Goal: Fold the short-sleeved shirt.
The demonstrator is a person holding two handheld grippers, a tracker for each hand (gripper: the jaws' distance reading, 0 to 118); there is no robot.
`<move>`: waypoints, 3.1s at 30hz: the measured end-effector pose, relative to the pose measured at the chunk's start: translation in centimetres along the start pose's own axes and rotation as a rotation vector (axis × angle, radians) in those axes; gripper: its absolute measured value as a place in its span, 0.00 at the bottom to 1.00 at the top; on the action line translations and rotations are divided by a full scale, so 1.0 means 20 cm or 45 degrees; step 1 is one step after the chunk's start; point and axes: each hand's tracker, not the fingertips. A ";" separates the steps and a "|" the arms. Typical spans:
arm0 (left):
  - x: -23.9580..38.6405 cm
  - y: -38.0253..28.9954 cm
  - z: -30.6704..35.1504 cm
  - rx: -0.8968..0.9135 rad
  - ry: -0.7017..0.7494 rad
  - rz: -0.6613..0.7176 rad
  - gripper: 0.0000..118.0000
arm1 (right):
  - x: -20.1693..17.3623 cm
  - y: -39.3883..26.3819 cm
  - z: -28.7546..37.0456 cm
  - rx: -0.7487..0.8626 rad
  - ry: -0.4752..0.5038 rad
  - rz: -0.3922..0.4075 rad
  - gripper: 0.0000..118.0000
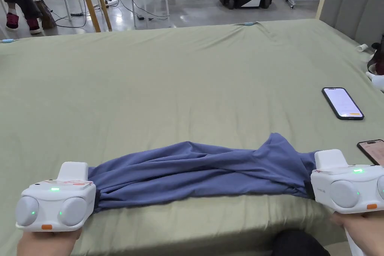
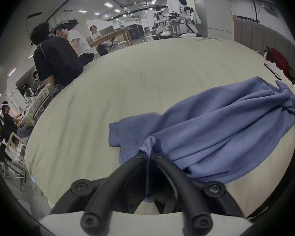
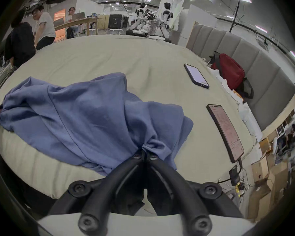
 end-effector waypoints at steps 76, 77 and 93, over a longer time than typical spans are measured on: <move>-0.46 -0.05 -0.14 0.182 -0.960 0.491 0.13 | -0.47 0.15 0.42 0.270 0.203 0.038 0.00; -0.53 -0.06 -0.13 0.202 -0.920 0.509 0.13 | -0.47 0.15 0.42 0.272 0.207 0.033 0.00; -0.32 0.11 0.31 0.305 -0.943 0.263 0.13 | -0.51 0.15 0.40 0.279 0.247 0.040 0.00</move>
